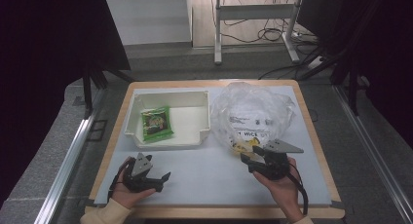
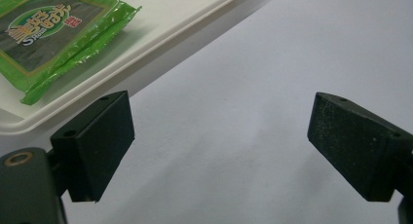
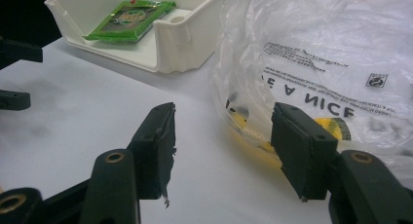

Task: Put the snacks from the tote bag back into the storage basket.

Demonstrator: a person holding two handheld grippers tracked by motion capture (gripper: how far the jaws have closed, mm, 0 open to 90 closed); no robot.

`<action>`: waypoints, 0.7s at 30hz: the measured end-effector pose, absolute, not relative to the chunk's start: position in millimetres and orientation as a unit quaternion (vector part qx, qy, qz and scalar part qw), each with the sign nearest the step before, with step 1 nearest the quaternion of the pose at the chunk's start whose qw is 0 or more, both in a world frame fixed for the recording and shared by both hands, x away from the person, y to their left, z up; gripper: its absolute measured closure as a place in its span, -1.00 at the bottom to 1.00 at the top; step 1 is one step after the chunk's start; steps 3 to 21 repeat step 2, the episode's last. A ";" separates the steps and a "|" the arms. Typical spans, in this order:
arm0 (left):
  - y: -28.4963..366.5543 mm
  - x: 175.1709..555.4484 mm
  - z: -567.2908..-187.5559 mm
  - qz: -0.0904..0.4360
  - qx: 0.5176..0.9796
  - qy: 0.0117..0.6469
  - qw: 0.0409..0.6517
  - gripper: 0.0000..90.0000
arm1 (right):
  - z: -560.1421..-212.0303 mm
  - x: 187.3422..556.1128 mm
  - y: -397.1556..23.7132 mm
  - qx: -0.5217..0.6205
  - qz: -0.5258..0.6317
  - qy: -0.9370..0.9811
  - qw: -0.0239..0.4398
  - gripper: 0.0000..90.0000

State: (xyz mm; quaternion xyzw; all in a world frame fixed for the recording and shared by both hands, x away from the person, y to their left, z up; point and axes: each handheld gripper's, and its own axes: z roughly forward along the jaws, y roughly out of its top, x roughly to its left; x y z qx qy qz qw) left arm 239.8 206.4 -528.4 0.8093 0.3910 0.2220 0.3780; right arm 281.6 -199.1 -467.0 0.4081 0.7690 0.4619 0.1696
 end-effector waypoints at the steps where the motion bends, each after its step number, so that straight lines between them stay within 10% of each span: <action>1: 206.4 239.5 -528.2 0.221 0.809 0.390 0.379 -0.78 | -466.9 281.3 -198.5 0.407 0.462 0.769 0.171 -0.05; 21: 206.4 239.3 -528.0 0.221 0.809 0.390 0.380 -0.78 | -466.1 280.3 -197.7 0.407 0.464 0.767 0.173 -0.05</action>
